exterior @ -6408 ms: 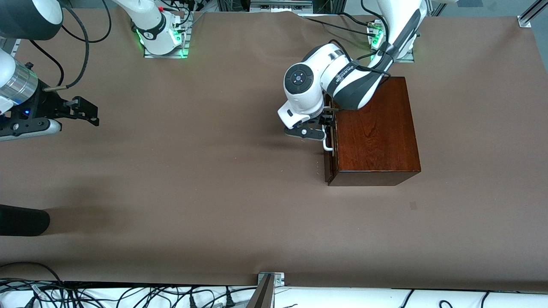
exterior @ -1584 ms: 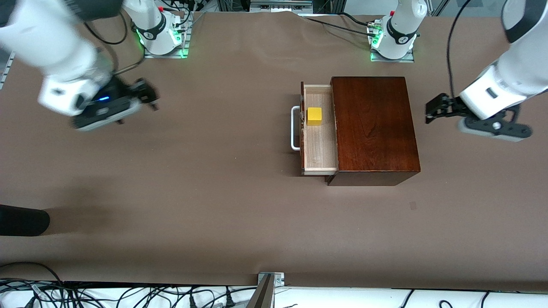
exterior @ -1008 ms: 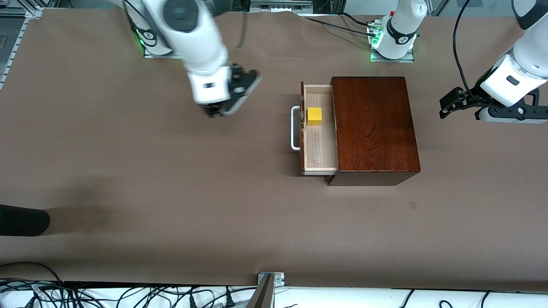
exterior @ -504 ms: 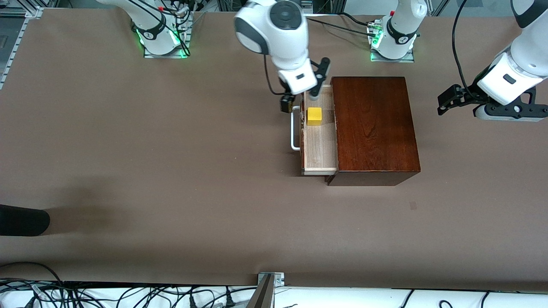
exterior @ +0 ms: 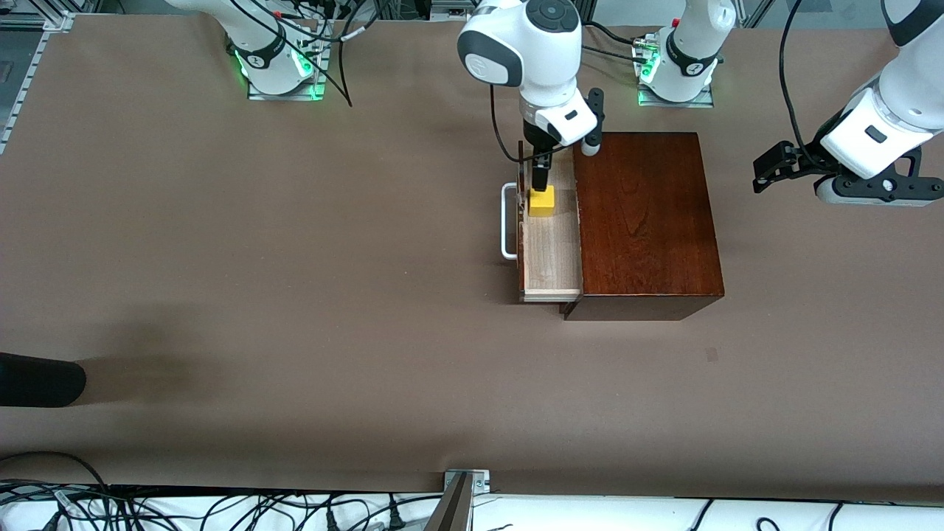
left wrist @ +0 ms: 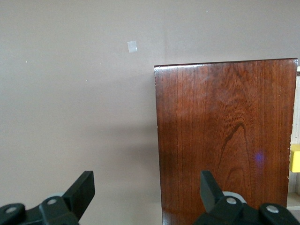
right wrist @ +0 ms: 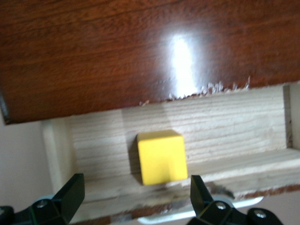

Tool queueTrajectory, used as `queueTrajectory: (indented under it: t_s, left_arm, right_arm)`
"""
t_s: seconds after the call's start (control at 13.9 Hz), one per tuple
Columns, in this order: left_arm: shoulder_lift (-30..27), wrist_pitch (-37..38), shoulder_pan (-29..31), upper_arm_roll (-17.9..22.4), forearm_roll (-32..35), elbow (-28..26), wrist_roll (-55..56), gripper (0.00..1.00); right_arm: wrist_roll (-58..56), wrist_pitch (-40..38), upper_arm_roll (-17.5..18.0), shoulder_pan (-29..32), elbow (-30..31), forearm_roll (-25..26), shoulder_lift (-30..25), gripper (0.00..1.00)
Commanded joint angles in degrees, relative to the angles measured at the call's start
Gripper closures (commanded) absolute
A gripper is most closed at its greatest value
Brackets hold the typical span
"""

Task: Open drawer, take yellow block, close drawer
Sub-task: 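Move the right gripper over the yellow cube in the drawer, then lower the right gripper and close it on the yellow cube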

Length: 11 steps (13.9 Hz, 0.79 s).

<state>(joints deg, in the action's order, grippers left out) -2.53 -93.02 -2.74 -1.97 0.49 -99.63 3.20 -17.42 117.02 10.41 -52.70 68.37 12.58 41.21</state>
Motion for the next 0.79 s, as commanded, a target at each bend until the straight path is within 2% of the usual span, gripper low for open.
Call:
queueTrajectory:
  t_s: [0.0, 0.29, 0.72]
  left_arm:
    - [-0.02, 1.52, -0.07, -0.14, 0.04, 1.28, 0.06, 0.00]
    - [0.25, 1.17, 0.02, 0.13, -0.05, 1.28, 0.14, 0.00]
    - [0.25, 1.26, -0.07, 0.04, -0.14, 1.28, 0.14, 0.00]
  right_arm:
    - [-2.70, -0.04, -0.57, -0.65, -4.38, 1.31, 3.70, 0.00]
    - [-3.76, -0.65, -0.65, -0.65, -4.38, 3.77, 4.67, 0.00]
    - [-4.11, 1.89, -1.62, -0.65, -4.91, 4.03, 6.95, 0.00]
